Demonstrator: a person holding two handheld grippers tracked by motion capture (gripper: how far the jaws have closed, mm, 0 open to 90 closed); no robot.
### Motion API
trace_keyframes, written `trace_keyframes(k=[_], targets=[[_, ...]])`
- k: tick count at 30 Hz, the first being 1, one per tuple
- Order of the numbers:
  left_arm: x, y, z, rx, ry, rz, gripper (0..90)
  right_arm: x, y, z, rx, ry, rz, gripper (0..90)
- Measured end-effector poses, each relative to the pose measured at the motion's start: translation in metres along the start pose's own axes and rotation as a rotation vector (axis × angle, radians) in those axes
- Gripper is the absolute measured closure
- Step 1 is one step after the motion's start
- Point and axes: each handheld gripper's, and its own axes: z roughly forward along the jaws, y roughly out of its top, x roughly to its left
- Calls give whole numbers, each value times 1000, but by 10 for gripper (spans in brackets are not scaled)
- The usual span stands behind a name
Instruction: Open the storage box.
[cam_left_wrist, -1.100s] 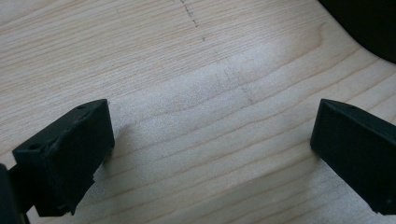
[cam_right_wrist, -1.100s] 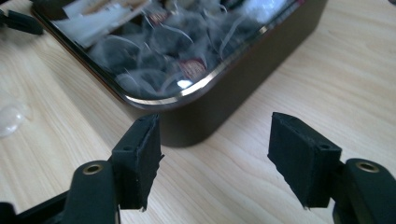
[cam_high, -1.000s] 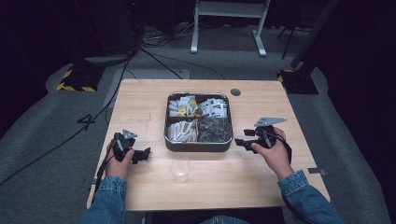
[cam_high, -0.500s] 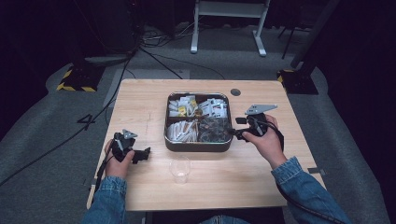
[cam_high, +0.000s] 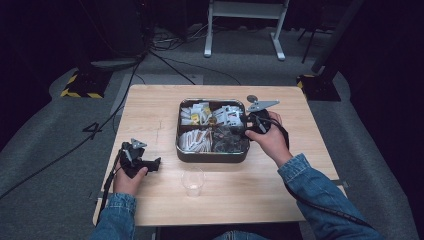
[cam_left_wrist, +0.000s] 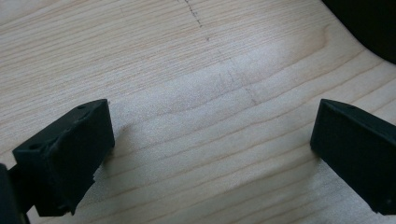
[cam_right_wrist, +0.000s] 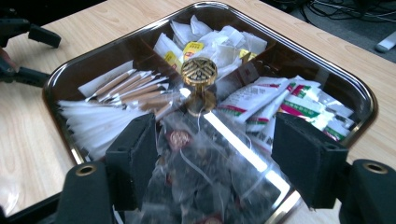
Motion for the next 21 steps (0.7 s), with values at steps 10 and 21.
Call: trace_keyframes(k=[10,21], targets=[[-1,0,0,1,2,-2,0,-3,11,35,24,28,-4,338],[5,-2,-2,3,-23,21,0,-6,16,66,33,52,17,387]])
